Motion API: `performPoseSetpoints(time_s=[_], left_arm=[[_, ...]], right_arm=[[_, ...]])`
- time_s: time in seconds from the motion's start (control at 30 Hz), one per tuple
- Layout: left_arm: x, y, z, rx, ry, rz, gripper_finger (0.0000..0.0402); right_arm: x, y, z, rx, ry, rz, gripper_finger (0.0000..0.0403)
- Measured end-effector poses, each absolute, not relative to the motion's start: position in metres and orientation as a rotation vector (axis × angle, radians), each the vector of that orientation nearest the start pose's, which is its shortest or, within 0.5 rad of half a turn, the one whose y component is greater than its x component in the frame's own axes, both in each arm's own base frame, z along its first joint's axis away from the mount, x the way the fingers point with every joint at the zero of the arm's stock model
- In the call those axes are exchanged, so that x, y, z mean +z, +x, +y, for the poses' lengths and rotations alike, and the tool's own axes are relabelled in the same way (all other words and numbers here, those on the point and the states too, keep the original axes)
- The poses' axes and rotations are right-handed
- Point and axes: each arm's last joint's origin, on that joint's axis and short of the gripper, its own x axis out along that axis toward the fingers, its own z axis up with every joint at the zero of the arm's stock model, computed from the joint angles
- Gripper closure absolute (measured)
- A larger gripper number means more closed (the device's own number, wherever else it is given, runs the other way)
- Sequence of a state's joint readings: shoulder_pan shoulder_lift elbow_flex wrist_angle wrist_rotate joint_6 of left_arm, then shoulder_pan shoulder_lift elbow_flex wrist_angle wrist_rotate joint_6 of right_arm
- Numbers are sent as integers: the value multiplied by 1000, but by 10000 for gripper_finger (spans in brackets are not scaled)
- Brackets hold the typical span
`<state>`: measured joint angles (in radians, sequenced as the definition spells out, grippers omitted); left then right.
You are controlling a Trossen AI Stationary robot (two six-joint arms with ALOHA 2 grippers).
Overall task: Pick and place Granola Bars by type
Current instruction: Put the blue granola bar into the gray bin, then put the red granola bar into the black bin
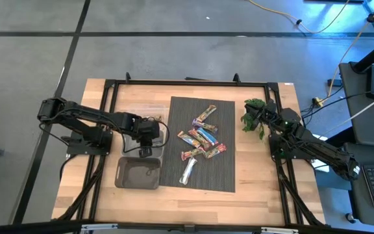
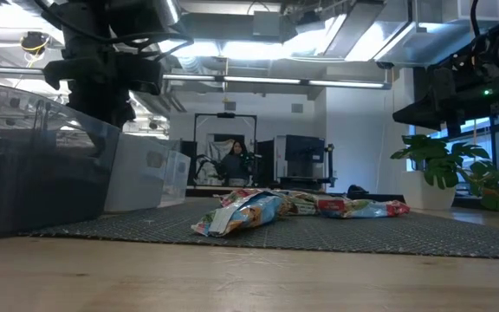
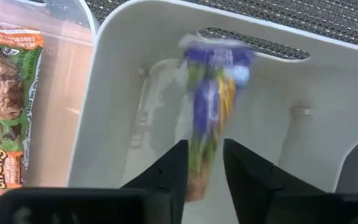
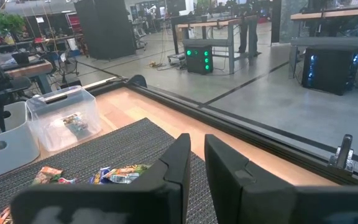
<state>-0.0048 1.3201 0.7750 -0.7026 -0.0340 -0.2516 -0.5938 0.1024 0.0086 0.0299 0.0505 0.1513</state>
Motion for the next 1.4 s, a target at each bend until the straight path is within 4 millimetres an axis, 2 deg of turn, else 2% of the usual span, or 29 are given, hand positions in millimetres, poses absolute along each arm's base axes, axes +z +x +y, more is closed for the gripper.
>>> performPoseSetpoints(time_s=[0.17,0.3,0.53,0.63,0.93,1.27,1.4], left_arm=[[192,225,0,180,-163,1240,262],[198,229,1,177,-139,1223,253],[235,248,1,172,-163,1086,254],[244,253,1,167,-167,1041,255],[251,261,1,160,-177,946,254],[265,276,2,182,-169,724,254],[269,280,4,208,-89,659,255]], right_arm=[[161,85,-59,-648,161,14,351],[161,85,-59,-648,161,14,351],[161,85,-59,-648,158,15,351],[161,85,-59,-648,138,22,351],[161,85,-59,-647,132,24,351],[161,85,-59,-647,132,23,351],[161,85,-59,-648,132,23,351]])
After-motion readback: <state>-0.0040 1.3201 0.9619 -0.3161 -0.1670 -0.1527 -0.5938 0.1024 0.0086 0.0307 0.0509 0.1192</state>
